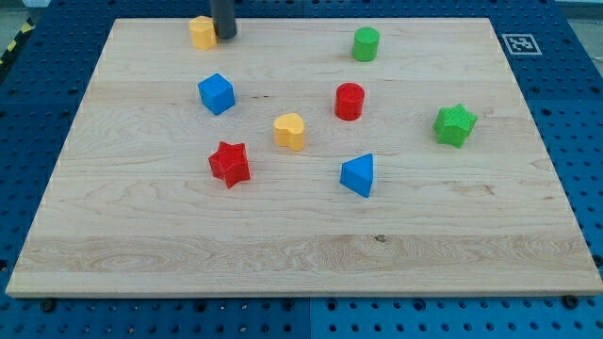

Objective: Push the yellow hexagon to the top left of the board

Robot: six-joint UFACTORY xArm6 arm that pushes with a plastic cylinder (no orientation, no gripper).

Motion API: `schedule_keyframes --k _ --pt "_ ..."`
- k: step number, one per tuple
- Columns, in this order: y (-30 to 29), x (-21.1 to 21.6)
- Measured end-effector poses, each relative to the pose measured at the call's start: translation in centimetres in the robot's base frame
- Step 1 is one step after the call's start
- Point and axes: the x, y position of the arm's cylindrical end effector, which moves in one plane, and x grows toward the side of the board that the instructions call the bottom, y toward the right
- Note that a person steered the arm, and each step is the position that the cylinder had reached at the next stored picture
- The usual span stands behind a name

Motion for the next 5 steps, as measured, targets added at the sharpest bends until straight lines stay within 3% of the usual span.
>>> schedule_keyframes --k 5 --pt "-2.3 0.0"
